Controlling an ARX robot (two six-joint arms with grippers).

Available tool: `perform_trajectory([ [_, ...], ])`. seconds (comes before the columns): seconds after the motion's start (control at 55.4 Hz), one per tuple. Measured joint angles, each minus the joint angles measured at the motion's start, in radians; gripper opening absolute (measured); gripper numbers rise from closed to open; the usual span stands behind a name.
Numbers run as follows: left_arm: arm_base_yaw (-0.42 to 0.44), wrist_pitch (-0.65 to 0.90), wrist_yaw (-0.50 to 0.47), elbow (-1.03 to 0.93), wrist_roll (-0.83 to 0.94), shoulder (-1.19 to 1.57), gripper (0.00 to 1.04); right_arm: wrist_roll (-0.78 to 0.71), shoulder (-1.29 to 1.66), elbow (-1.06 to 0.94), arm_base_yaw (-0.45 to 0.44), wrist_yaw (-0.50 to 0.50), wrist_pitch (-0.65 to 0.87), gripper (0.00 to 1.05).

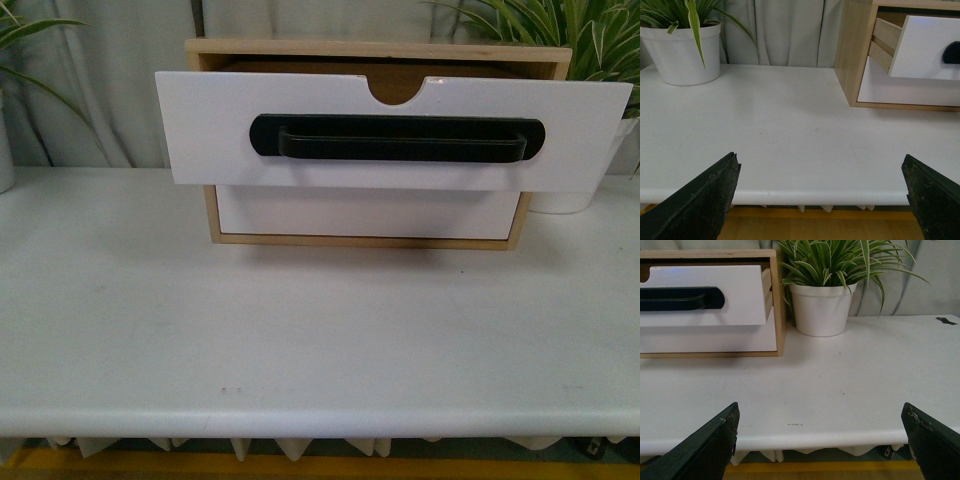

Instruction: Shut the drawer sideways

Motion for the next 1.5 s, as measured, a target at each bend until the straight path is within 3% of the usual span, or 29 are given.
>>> perform_trajectory([
  [1.427,0.0,0.0,-0.002,0.0,0.001,0.0,0.98,0.002,0.002,0.0,0.002,0.008,-0.004,0.95],
  [1.499,-0.056,-0.03,-0.164,0.009,0.095,0.032,0.98,0.044,0.056,0.036,0.018,0.088,-0.097,0.95],
])
